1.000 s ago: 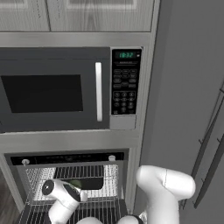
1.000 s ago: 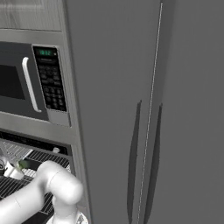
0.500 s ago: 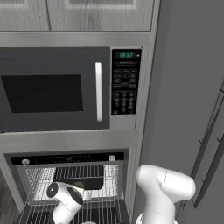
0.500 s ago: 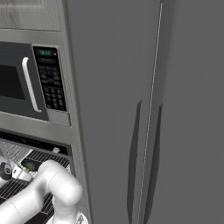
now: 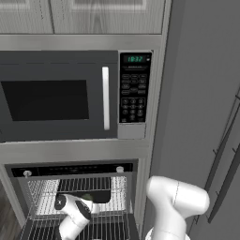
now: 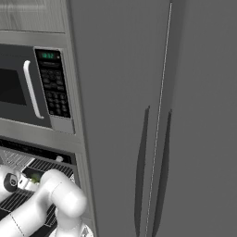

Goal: Place the broccoli on the bottom rack of the oven.

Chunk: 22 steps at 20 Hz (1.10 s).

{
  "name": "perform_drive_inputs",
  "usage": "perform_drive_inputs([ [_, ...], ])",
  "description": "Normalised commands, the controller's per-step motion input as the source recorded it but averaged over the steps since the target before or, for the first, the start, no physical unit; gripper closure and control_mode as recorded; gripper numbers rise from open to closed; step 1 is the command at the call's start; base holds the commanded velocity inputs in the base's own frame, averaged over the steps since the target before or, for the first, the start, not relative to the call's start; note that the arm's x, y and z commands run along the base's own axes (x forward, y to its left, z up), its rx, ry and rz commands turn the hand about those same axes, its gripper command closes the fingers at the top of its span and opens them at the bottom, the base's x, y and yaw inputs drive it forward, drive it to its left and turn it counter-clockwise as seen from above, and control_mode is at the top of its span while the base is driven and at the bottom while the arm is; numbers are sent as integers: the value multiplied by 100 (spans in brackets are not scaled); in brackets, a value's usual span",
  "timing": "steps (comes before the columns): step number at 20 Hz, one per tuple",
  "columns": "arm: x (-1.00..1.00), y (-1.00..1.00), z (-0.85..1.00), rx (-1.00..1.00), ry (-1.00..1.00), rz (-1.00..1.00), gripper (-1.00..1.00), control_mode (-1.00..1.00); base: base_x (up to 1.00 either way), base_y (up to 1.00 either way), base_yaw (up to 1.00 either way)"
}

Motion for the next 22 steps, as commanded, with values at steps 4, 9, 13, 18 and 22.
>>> perform_drive_inputs([
  [4,27,0,-3,0,1,0,100,-100,0,0,0],
  [9,34,0,-19,-4,0,0,100,-100,0,0,0],
  [13,32,0,-20,-2,1,0,100,-100,0,0,0],
  [18,29,0,-15,0,2,0,100,-100,0,0,0],
  [22,14,0,-47,-1,7,0,100,-100,0,0,0],
])
